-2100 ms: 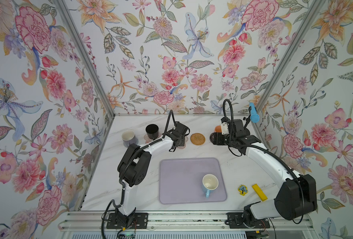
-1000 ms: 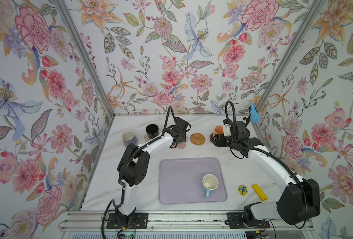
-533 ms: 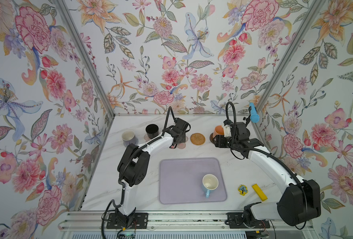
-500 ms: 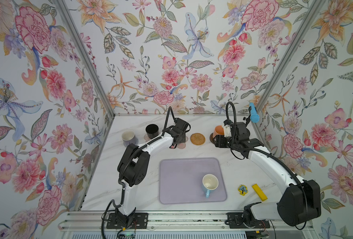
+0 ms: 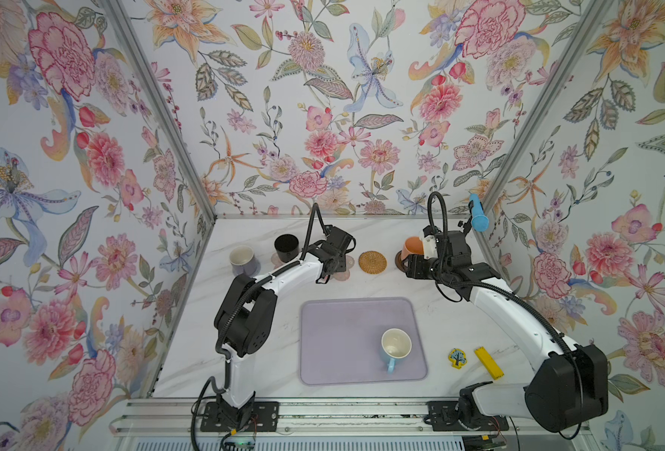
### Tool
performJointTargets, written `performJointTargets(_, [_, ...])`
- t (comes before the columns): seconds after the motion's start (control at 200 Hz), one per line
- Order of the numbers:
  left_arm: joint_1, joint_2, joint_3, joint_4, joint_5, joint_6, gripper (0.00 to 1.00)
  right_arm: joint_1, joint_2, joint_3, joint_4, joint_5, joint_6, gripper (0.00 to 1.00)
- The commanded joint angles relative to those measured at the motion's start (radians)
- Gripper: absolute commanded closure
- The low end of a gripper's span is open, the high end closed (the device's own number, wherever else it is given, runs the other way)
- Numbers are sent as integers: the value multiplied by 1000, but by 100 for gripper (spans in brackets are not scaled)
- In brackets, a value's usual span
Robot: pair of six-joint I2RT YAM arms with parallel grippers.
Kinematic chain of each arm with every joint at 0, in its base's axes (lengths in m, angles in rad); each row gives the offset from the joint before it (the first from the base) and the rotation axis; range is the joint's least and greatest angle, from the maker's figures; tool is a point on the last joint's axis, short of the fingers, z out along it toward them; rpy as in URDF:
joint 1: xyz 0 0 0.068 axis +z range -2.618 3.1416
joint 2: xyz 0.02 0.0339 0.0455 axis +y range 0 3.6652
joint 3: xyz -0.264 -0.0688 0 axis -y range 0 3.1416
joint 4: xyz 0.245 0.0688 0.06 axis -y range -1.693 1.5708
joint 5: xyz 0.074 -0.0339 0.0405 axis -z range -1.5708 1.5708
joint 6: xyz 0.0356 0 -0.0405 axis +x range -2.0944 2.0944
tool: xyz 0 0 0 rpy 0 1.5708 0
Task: Place cups on coasters
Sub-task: Place the cup on the coaster, then move the coaster to the top-left of the table.
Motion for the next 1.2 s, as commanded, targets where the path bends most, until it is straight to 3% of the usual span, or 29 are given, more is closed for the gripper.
performJointTargets(0.0, [13,-154,-28,-79,-99,20,41,-4,-44,-12,2,-12,15,35])
performJointTargets(0.195, [70,-407,-79,-179,-119,84,35,-1,-50,11,-2,-12,14,35])
performJointTargets(0.42, [124,-574,-113,-313,-146,114,35,32,-27,51,-2,-14,23,35])
performJointTargets(0.641, [218,-720,-313,-302,-76,65,41,70,2,72,-2,-2,29,35])
performJointTargets(0.891, [316,-813,-432,-304,-18,44,49,99,23,91,-2,11,26,35])
performJointTargets(1.196, [447,-821,-545,-321,49,11,56,106,39,93,-2,13,24,35])
